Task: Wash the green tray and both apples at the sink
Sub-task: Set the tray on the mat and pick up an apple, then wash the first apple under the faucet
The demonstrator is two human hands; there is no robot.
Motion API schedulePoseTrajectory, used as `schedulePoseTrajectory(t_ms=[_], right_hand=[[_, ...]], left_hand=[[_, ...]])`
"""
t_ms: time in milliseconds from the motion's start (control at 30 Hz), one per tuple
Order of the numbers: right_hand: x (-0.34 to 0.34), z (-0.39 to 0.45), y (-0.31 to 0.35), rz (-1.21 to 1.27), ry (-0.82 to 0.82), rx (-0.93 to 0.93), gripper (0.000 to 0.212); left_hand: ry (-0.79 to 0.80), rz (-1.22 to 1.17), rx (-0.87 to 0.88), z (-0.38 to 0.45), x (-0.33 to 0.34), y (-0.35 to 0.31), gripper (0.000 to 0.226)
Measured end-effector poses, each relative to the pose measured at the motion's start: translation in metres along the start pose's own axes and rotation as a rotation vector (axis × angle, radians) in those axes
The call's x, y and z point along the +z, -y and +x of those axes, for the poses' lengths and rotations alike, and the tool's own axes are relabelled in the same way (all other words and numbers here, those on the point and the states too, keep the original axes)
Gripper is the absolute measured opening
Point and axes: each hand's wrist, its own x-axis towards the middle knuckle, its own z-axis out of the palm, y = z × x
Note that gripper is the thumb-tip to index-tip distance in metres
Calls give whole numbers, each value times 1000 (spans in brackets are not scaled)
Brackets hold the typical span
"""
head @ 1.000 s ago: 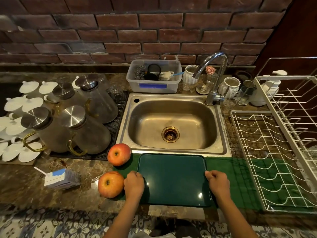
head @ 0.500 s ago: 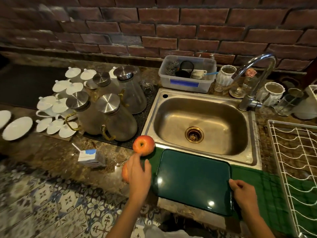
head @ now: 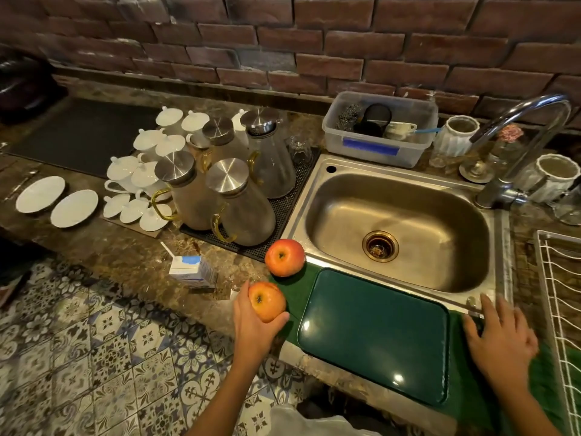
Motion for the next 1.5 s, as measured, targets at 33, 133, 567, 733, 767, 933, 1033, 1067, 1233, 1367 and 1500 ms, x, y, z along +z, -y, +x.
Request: schedulePoseTrajectory(t_ms=[33, 133, 567, 733, 767, 933, 1033, 1067, 1233, 1367, 1500], right_hand=[[4, 5, -5, -21, 41, -14, 60], [20, 12, -20, -91, 87, -47, 69], [31, 12, -22, -162, 16, -46, 72], [29, 12, -19, -166, 48, -35, 71], [28, 11, -19, -169, 56, -36, 72], [26, 12, -20, -177, 71, -39, 75], [28, 12, -21, -164, 74, -57, 76], [29, 12, -21, -160, 74, -57, 75], [28, 11, -22, -148, 68, -48, 69], [27, 11, -23, -141, 57, -65, 68], [32, 13, -24, -151, 52, -51, 67]], left_hand=[[-7, 3, 5, 1, 1, 0, 116], [-25, 0, 18, 1, 3, 1, 116], [-151, -20, 59, 2, 6, -13, 102], [-180, -86, 129, 11, 4, -55, 104], [-174, -110, 150, 14, 6, -66, 107], [-67, -157, 290, 32, 27, -125, 106], [-32, -136, 347, 44, 56, -165, 104], [-13, -138, 367, 48, 68, -177, 105], [120, -117, 440, 59, 132, -228, 108], [228, -127, 443, 63, 182, -254, 106], [299, -91, 433, 72, 222, -266, 106]])
